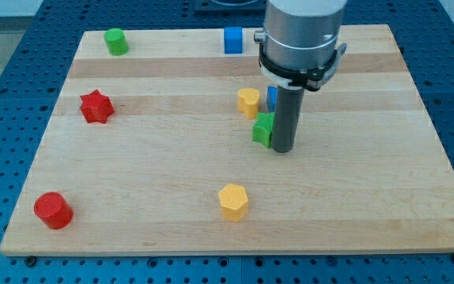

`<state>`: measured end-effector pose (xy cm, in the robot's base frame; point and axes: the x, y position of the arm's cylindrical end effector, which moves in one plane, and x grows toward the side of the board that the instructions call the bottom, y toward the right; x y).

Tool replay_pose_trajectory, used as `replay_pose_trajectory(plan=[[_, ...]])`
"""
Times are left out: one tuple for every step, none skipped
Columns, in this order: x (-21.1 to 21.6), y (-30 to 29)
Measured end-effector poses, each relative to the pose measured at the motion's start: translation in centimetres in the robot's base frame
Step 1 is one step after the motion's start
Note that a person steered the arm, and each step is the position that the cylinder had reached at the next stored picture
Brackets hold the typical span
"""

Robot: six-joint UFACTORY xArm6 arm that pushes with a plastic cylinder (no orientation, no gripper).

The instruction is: Slide the green star closer to the yellow heart

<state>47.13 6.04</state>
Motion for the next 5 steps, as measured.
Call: replay_pose_trajectory(plan=[[-0.9,-0.3],[-1.7,-0.3],[-1.8,-0.3],[-2.4,-0.3],[-2.8,-0.3]])
